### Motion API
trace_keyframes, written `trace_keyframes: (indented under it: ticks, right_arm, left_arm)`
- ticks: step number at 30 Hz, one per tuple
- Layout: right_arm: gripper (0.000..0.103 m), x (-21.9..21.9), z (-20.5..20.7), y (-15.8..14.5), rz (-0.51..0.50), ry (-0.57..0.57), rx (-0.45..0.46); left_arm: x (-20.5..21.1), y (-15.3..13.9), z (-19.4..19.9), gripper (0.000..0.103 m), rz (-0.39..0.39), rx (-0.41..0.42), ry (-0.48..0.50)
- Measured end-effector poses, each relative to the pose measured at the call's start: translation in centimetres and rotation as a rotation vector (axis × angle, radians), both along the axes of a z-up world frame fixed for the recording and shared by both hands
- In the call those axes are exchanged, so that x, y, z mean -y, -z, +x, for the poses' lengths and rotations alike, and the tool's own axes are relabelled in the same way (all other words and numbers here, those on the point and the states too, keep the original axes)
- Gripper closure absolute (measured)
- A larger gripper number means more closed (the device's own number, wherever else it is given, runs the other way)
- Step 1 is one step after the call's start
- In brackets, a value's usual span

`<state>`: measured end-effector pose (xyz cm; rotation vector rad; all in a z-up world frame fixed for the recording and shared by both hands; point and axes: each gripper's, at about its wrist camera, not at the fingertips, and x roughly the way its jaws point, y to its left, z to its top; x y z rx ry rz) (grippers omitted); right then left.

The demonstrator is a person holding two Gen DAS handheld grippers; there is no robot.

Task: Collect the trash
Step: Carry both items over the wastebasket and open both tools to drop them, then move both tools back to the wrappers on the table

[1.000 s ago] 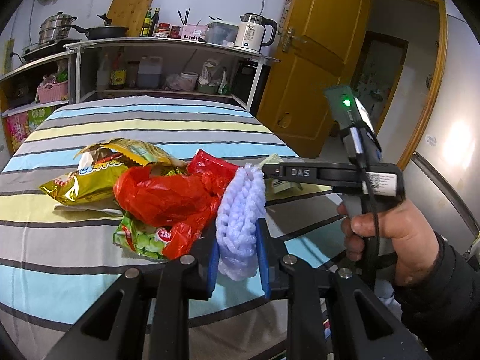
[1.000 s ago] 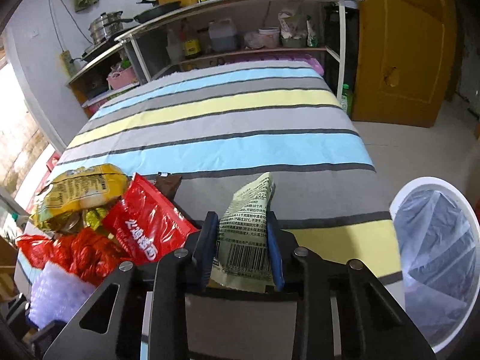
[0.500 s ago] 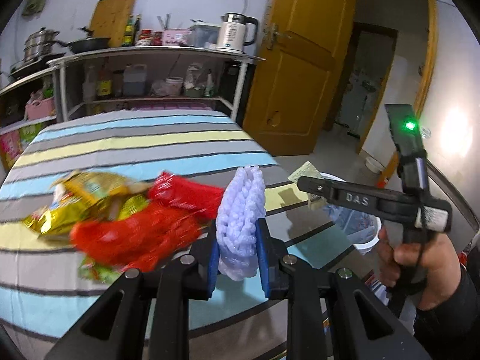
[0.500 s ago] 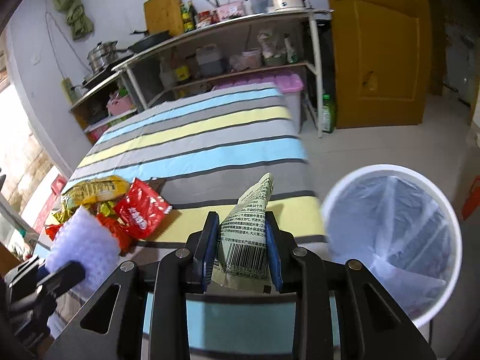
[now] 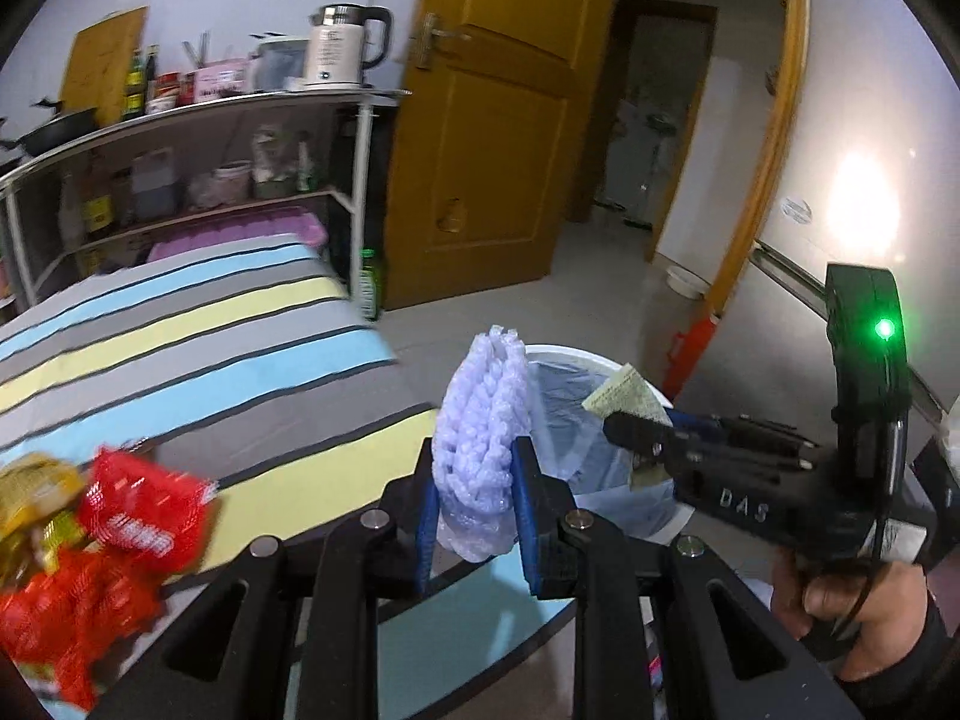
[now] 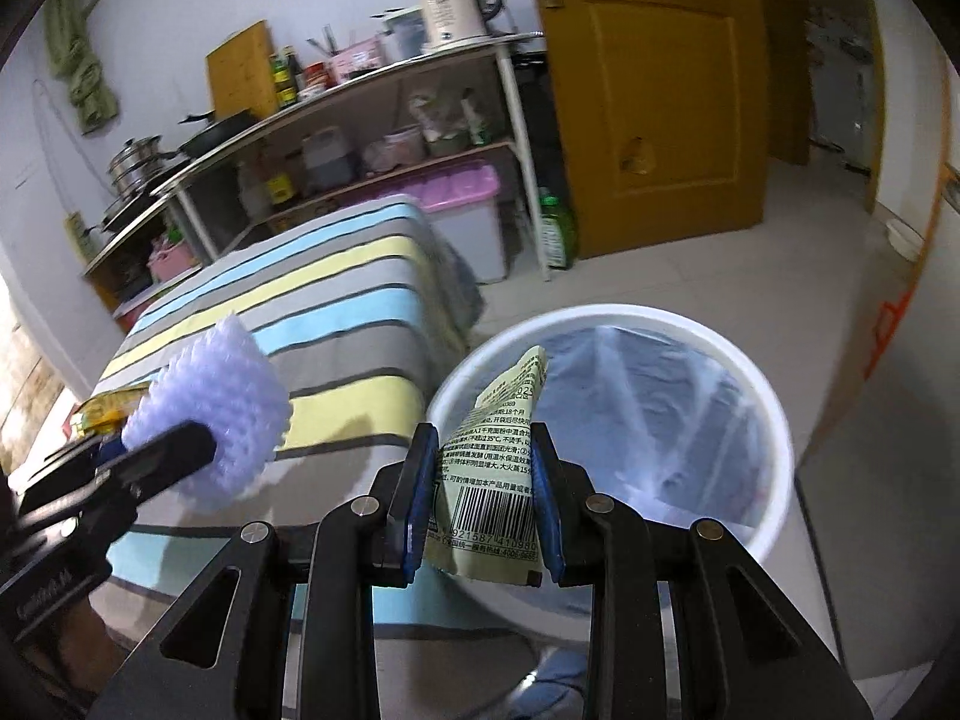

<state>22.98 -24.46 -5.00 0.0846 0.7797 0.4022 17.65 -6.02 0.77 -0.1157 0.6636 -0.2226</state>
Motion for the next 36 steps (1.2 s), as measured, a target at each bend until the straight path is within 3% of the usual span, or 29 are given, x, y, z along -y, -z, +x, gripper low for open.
trace_keyframes:
  ticks: [10, 14, 17, 20, 25, 36]
  right_arm:
    - [0.072, 3.4, 2.3, 2.6, -0.002, 0.067, -0.059]
    - [0.066, 3.7, 3.3, 3.9, -0.01, 0.066, -0.099]
    - [0.06, 3.9, 3.6, 4.7, -0.016, 0.063, -0.112]
    - [0.054, 4.0, 3.7, 5.1, -0.017, 0.065, -0.116]
    - [0.054, 4.0, 3.4, 4.9, -0.01, 0.07, -0.106]
    - [0.054, 3.4, 0.5, 2.1, -0.01, 0.058, -0.029]
  left_arm:
    - [3.4, 1.9, 4.7, 0.079, 0.003, -0.068, 0.075]
    - [3.8, 2.7, 6.0, 0.078, 0.002, -0.096, 0.083]
    - [3.8, 3.1, 6.7, 0.074, -0.005, -0.116, 0.081]
    - [3.5, 3.3, 6.9, 0.063, -0.016, -0.124, 0.076]
    - [3.3, 3.3, 6.7, 0.058, -0.027, -0.115, 0.065]
    - [1.4, 1.8, 4.0, 0.058, -0.045, -0.06, 0.025]
